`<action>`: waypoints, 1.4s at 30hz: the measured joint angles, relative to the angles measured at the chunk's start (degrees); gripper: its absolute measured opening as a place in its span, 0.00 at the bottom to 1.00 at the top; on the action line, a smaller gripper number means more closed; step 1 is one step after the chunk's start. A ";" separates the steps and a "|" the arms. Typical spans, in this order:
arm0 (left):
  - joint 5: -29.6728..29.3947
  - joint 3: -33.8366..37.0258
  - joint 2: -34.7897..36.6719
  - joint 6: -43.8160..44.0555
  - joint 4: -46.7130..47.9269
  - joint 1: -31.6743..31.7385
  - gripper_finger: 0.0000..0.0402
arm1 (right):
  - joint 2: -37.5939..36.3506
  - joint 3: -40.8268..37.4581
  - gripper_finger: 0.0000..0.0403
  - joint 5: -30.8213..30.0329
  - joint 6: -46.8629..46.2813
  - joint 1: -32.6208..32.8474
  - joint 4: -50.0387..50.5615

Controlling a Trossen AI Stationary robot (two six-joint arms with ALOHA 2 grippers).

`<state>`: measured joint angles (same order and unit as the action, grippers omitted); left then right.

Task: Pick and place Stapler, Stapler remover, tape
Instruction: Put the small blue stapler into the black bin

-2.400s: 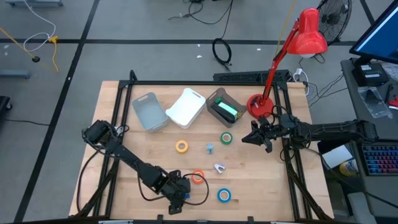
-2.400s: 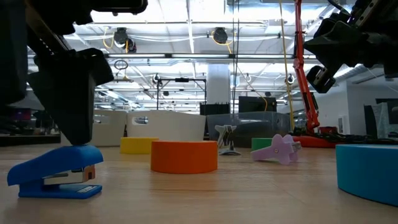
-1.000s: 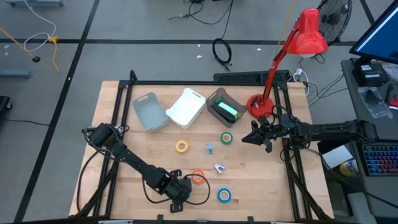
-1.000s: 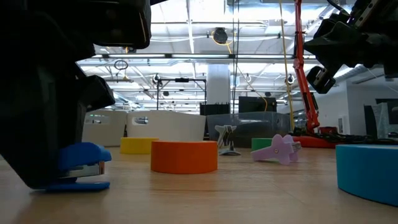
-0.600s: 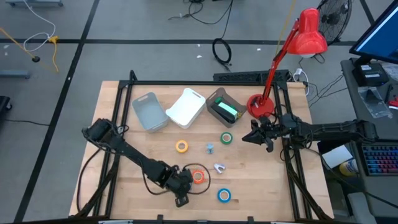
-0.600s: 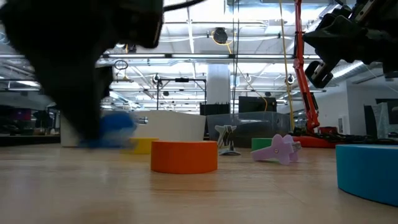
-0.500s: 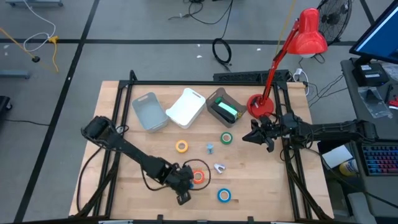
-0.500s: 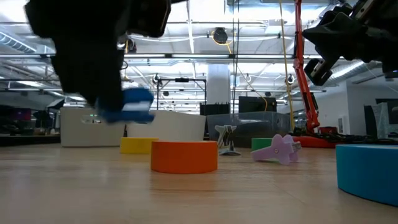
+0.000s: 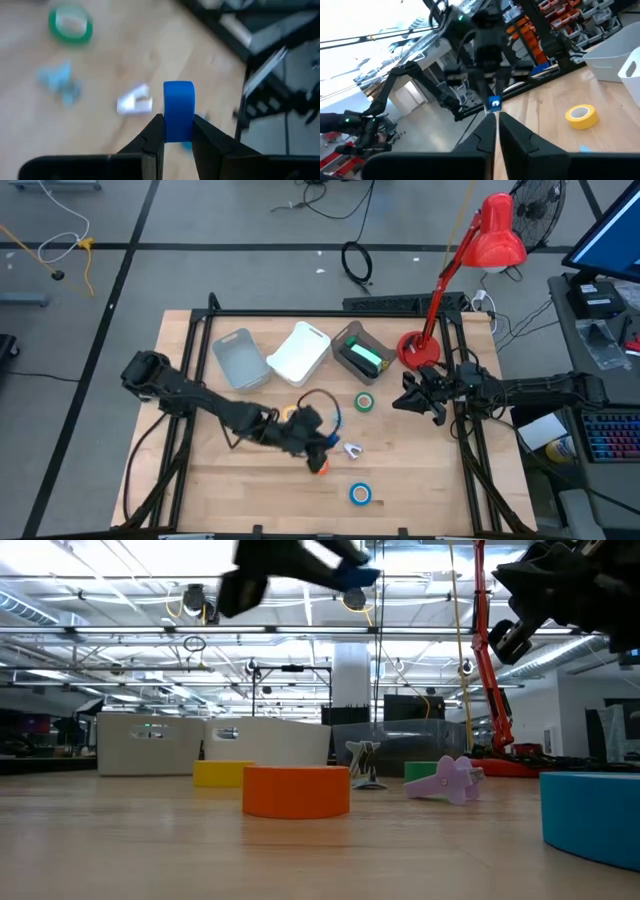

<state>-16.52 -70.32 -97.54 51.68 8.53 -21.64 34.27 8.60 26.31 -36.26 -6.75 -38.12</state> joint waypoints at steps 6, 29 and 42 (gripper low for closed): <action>-1.86 0.00 0.04 -6.34 -5.55 6.44 0.18 | 4.04 2.71 0.19 1.03 2.10 0.11 -0.76; 1.54 -0.02 0.08 -23.51 -20.88 15.99 0.18 | 27.63 20.13 0.71 -4.76 11.34 -5.26 -4.69; 2.10 -0.07 0.11 -23.37 -17.62 15.14 0.18 | 30.61 24.60 0.70 1.00 11.51 -6.33 1.55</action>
<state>-14.41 -70.39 -97.43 28.31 -9.09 -6.50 64.88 33.20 27.31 -24.75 -13.08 -36.58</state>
